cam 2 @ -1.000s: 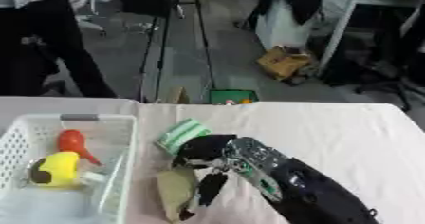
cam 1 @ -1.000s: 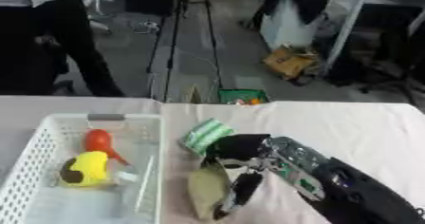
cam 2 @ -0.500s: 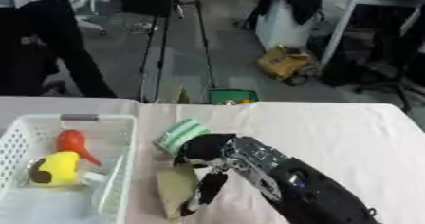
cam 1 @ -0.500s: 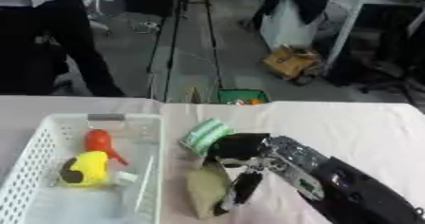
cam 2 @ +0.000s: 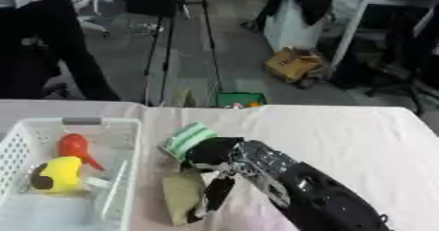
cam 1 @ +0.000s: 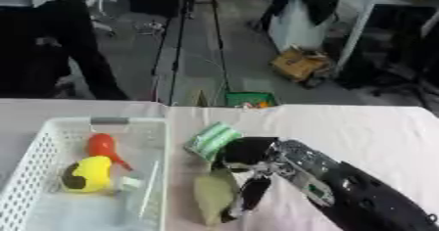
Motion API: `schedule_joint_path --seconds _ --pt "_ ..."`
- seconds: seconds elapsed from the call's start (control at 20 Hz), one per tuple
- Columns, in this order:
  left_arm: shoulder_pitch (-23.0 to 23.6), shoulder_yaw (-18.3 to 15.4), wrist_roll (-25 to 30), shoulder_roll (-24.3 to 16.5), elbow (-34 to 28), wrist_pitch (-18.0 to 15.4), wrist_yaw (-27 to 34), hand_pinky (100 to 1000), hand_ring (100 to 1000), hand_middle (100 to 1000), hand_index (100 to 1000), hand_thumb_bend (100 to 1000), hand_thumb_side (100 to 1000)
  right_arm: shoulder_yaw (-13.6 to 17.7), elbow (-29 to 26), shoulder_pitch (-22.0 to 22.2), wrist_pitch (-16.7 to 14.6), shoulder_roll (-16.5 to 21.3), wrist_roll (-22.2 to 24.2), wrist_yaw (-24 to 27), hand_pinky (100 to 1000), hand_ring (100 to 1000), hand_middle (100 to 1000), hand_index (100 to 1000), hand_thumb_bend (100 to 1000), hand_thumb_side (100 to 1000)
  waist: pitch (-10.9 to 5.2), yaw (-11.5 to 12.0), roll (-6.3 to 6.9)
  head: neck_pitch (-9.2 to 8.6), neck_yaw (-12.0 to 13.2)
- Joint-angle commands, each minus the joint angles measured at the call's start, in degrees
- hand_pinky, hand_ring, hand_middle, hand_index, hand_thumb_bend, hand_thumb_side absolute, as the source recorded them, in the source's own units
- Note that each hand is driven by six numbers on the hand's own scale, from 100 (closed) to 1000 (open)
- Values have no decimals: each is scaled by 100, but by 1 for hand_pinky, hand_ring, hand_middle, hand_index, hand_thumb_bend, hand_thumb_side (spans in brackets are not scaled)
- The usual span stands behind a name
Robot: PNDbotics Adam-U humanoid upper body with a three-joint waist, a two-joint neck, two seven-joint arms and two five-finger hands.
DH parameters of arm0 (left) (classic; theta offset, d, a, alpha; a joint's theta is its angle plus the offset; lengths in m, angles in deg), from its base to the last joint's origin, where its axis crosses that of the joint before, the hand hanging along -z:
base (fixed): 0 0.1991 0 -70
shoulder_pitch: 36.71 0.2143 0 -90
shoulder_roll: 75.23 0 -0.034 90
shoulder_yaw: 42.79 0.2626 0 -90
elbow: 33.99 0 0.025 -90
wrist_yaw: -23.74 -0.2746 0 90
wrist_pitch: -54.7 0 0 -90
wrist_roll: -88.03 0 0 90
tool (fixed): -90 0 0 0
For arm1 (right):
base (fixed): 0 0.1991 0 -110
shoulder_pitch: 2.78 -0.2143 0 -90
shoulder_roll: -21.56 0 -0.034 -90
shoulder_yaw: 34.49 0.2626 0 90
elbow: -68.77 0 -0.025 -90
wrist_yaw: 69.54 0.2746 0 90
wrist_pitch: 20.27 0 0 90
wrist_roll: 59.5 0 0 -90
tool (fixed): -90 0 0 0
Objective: Pick up objects on the table and place them in the box.
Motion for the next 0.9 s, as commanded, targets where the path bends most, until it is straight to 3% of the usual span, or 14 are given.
schedule_joint_path --seconds 0.05,0.55,0.9 --pt "-75 0 14 -51 -85 5 10 954 931 1000 916 100 1000 60 50 -49 -21 82 -32 10 882 748 501 699 580 623 -95 -4 31 -27 -22" --pt "-74 -1 7 -58 -85 2 23 956 932 1000 917 100 1000 76 -5 -61 123 96 -345 155 864 699 410 599 402 664 -128 -13 41 6 -29" --pt "-74 -2 7 -77 -85 1 42 956 932 1000 918 100 1000 81 -113 -133 206 144 -488 239 862 683 384 567 359 669 -174 -60 59 19 -3"
